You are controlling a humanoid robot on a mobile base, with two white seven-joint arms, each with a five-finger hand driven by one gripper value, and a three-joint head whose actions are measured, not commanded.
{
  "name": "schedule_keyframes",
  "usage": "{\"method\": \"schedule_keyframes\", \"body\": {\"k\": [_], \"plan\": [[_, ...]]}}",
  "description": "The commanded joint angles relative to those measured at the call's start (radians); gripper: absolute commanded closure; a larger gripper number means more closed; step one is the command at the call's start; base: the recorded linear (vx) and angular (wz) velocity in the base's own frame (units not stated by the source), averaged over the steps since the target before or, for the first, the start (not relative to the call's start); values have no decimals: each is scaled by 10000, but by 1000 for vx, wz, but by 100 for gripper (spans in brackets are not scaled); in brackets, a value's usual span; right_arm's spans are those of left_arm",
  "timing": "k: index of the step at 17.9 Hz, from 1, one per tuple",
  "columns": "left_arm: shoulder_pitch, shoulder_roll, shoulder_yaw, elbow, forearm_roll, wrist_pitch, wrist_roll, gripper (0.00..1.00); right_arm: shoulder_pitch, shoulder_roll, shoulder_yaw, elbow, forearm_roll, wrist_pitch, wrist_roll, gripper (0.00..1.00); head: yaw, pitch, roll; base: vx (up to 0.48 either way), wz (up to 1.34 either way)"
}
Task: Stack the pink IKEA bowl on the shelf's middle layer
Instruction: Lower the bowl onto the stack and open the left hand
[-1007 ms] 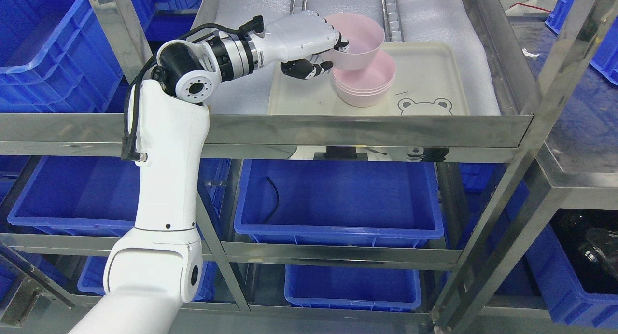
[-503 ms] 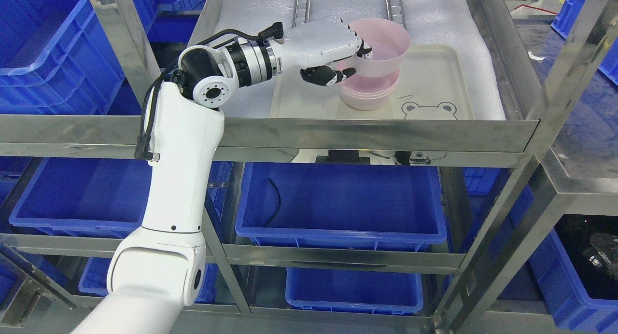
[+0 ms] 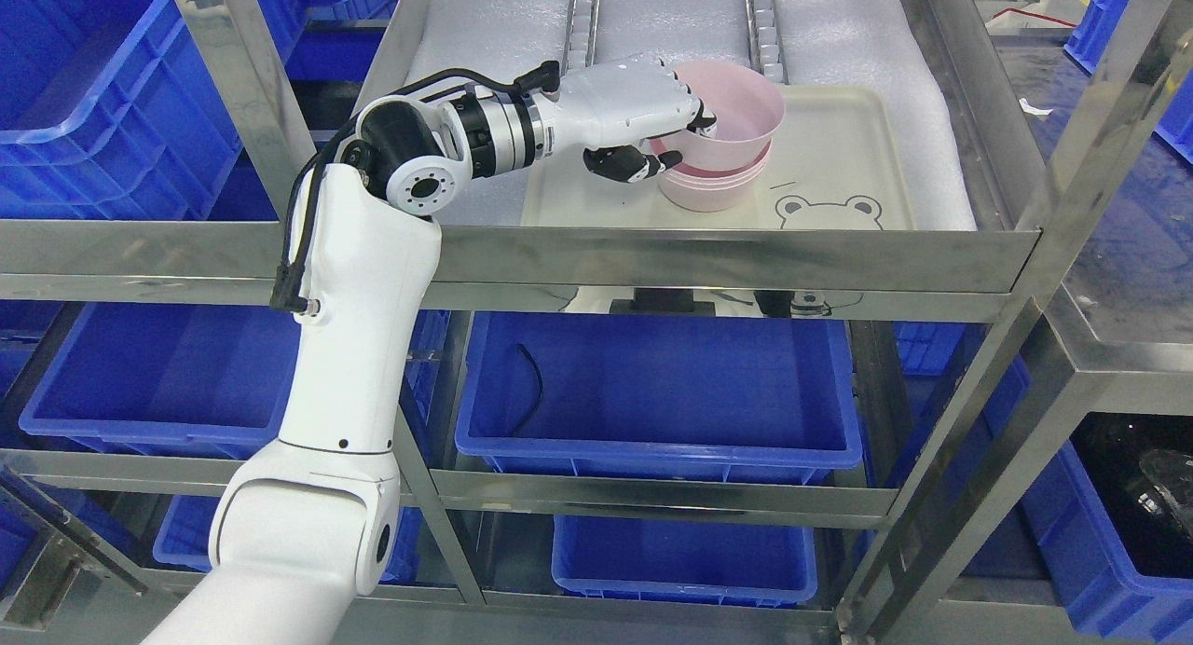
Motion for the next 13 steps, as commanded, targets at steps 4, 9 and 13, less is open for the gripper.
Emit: {"method": "schedule_keyframes", "body": {"k": [4, 9, 13], "plan": [[-19, 156, 17, 11, -126, 0, 37, 90, 47, -175, 0, -175, 0, -7, -5, 0, 0, 0, 0, -2, 6], [-19, 156, -45, 42, 197, 0, 83, 60, 47, -175, 0, -175, 0, -7, -5, 0, 0, 0, 0, 0, 0], [-50, 156, 93, -4, 212, 0, 53, 40, 47, -175, 0, -175, 0, -7, -5, 0, 0, -1, 0, 0, 0]]}}
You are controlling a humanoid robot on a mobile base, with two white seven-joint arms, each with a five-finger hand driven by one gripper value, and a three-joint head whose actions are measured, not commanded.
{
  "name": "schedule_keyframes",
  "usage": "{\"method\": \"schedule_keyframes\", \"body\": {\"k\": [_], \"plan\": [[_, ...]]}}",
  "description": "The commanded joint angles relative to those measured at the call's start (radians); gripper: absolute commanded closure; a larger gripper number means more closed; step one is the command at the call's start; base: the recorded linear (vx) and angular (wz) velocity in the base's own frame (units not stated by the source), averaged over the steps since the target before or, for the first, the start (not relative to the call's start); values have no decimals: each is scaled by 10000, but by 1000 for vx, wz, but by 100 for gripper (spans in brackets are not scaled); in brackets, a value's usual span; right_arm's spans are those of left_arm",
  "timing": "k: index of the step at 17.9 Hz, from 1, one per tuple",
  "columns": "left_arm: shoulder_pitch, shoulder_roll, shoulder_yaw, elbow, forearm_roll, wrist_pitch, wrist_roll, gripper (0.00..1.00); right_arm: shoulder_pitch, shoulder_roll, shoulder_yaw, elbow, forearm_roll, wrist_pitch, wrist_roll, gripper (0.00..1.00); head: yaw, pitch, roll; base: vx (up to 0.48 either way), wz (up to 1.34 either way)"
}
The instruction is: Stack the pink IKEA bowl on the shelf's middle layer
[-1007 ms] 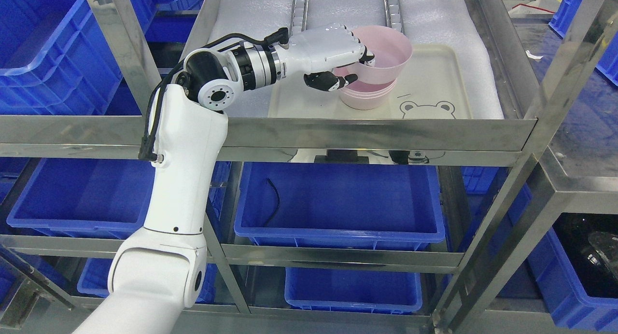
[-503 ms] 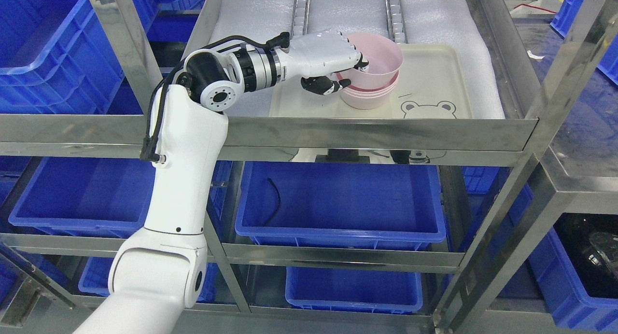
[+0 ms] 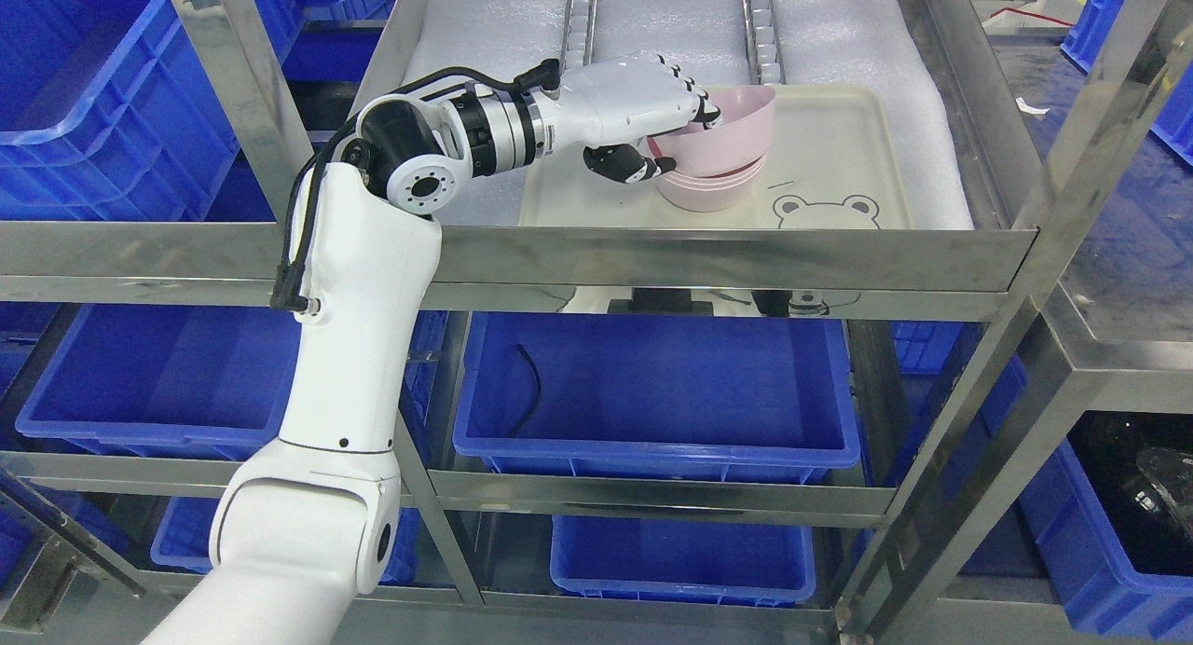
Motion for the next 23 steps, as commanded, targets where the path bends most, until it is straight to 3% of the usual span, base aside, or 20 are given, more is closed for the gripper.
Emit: {"method": "schedule_keyframes", "body": {"k": [1, 3, 6, 8, 15, 20, 23], "plan": [[-46, 168, 161, -65, 166, 0, 16, 33, 32, -175, 0, -175, 0, -7, -5, 0, 0, 0, 0, 0, 0], [-153, 168, 513, -310, 959, 0, 306, 23, 32, -175, 0, -175, 0, -7, -5, 0, 0, 0, 0, 0, 0], [-568, 168, 409, -510, 4771, 0, 768, 23, 31, -175, 0, -175, 0, -7, -5, 0, 0, 0, 0, 0, 0], [-340, 168, -644, -969, 6482, 0, 784, 23, 47, -175, 0, -175, 0, -7, -5, 0, 0, 0, 0, 0, 0], [2418, 168, -4727, -2335, 6457, 430, 1566, 23, 47, -175, 0, -175, 0, -7, -5, 0, 0, 0, 0, 3, 6], [4719, 168, -5023, -2766, 6457, 17, 1490, 23, 47, -175, 0, -175, 0, -7, -5, 0, 0, 0, 0, -29, -30], [6788, 168, -4428, -2644, 6411, 0, 1459, 20, 47, -175, 0, -175, 0, -7, -5, 0, 0, 0, 0, -62, -5]]}}
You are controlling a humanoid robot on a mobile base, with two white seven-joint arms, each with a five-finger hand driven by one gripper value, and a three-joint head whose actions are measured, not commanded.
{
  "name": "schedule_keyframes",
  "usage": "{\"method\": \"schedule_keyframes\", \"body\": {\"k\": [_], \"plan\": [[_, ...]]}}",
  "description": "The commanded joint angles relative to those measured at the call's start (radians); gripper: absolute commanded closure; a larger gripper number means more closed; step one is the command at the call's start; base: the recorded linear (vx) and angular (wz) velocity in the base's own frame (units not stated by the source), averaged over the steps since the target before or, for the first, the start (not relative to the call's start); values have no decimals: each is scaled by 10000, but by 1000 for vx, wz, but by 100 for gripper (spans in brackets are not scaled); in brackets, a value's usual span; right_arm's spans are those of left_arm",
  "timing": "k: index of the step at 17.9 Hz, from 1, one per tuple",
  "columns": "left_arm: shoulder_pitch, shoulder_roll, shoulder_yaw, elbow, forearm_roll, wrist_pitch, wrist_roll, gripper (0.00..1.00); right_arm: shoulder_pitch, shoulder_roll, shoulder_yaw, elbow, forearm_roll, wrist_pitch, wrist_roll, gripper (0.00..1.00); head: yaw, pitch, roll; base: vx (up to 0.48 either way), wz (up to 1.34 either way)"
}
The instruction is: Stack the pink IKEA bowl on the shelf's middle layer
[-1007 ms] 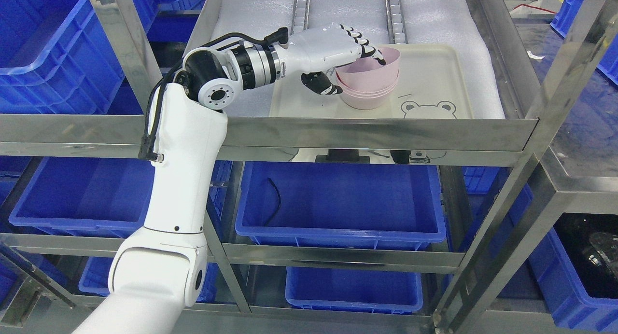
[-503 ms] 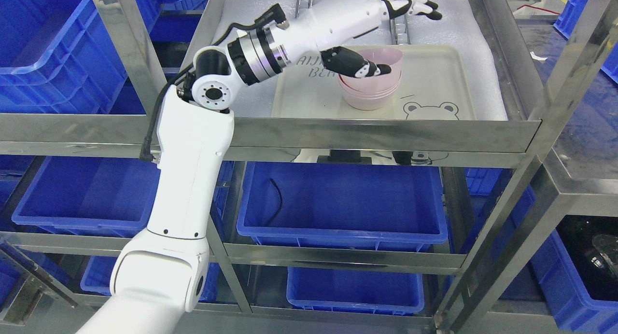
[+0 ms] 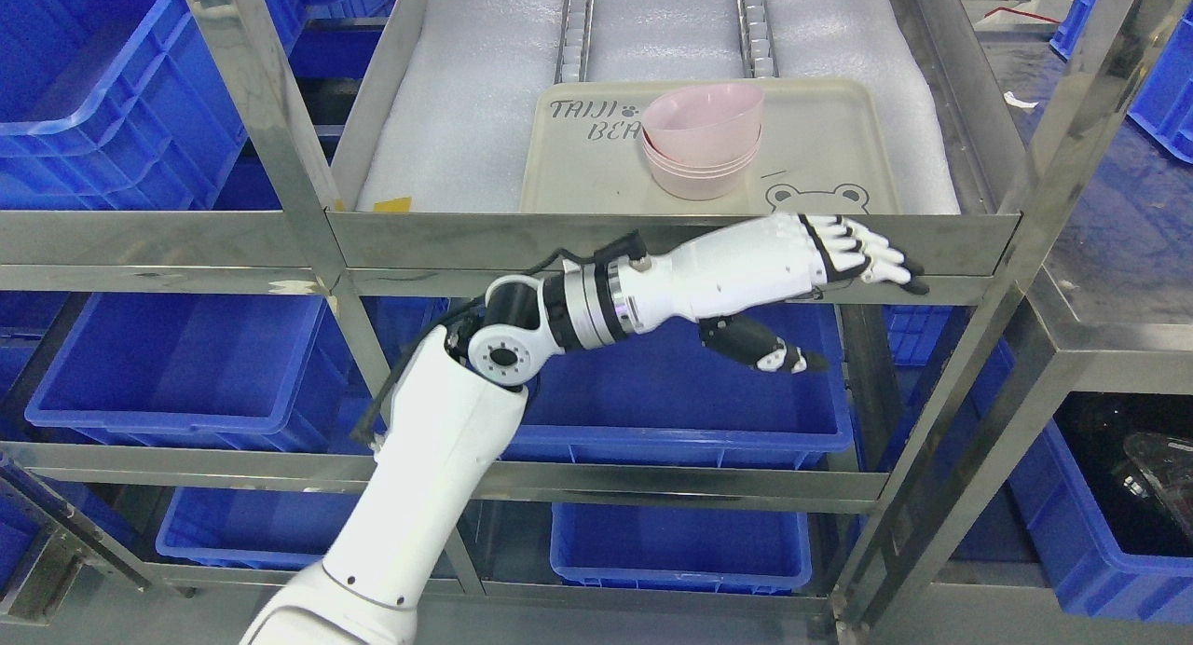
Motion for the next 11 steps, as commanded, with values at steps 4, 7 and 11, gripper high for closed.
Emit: {"method": "schedule_keyframes", "body": {"k": [4, 7, 11], "plan": [[4655, 174, 1204, 2097, 657, -117, 746, 16, 30, -175, 0, -175, 0, -7, -6, 0, 0, 0, 0, -52, -28], [4859, 174, 2433, 3715, 1609, -117, 2236, 7, 30, -175, 0, -175, 0, -7, -6, 0, 0, 0, 0, -9, -16], [4936, 174, 3676, 3750, 2439, 1164, 3998, 1, 30, -175, 0, -175, 0, -7, -6, 0, 0, 0, 0, 0, 0]]}}
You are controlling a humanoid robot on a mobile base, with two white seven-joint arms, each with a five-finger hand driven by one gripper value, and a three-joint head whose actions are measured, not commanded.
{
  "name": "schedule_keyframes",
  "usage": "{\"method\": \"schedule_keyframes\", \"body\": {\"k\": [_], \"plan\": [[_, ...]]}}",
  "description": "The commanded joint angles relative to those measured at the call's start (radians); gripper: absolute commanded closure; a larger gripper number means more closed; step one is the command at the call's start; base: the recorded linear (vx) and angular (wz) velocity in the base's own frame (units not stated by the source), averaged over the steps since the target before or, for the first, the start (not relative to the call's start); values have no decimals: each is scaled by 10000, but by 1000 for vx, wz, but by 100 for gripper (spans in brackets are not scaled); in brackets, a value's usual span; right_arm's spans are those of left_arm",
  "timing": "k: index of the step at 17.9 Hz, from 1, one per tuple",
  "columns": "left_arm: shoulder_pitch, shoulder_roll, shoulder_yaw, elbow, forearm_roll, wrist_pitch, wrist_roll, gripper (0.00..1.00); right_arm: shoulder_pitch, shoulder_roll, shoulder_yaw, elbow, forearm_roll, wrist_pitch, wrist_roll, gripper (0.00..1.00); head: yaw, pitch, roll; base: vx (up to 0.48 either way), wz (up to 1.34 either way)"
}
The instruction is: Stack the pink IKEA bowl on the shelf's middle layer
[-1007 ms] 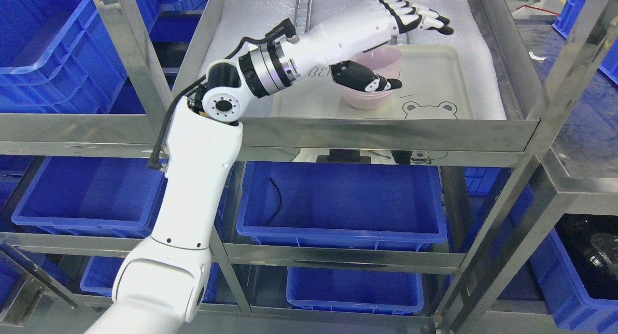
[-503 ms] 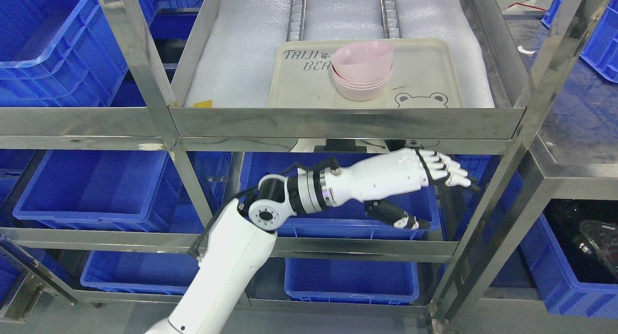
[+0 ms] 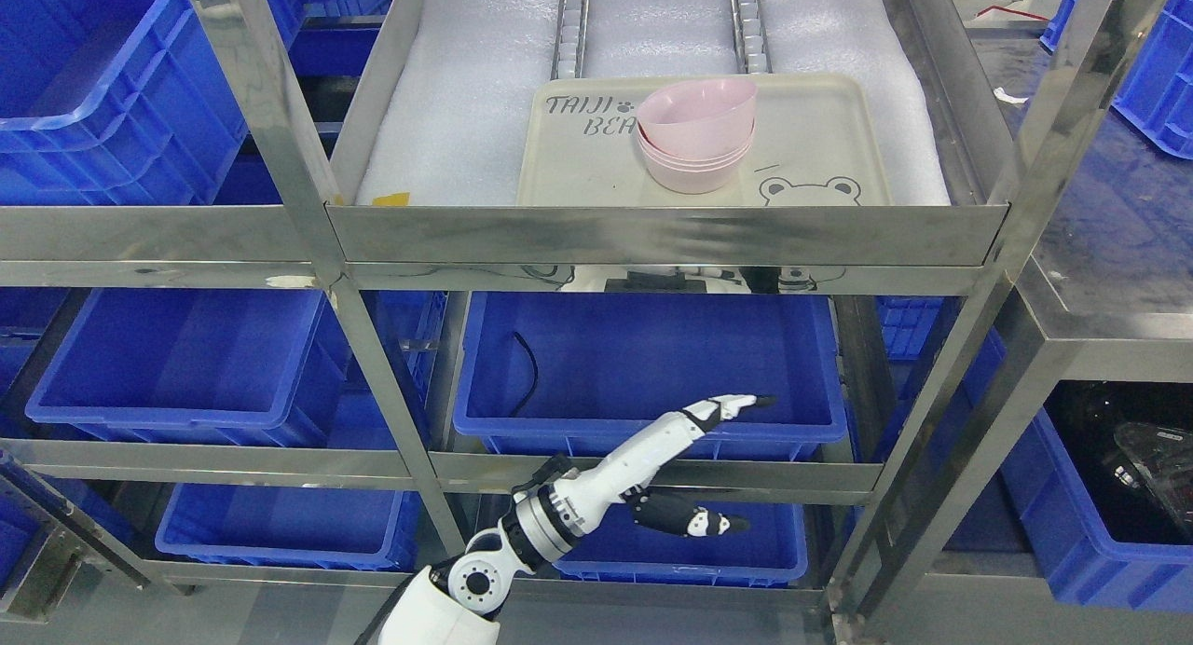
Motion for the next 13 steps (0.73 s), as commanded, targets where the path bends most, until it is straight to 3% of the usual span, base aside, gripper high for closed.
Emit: {"method": "schedule_keyframes", "body": {"k": [1, 3, 7, 13], "plan": [[628, 175, 2682, 1820, 1069, 1764, 2238, 0, 30, -175, 0, -175, 0, -7, -5, 0, 0, 0, 0, 0, 0], [597, 175, 2883, 1118, 1099, 2579, 3287, 0, 30, -175, 0, -175, 0, -7, -5, 0, 0, 0, 0, -11, 0], [535, 175, 2807, -1182, 2050, 4756, 3306, 0, 46, -175, 0, -175, 0, -7, -5, 0, 0, 0, 0, -5, 0], [551, 175, 2256, -2628, 2066, 5344, 3321, 0, 31, -175, 0, -175, 0, -7, -5, 0, 0, 0, 0, 0, 0]]}}
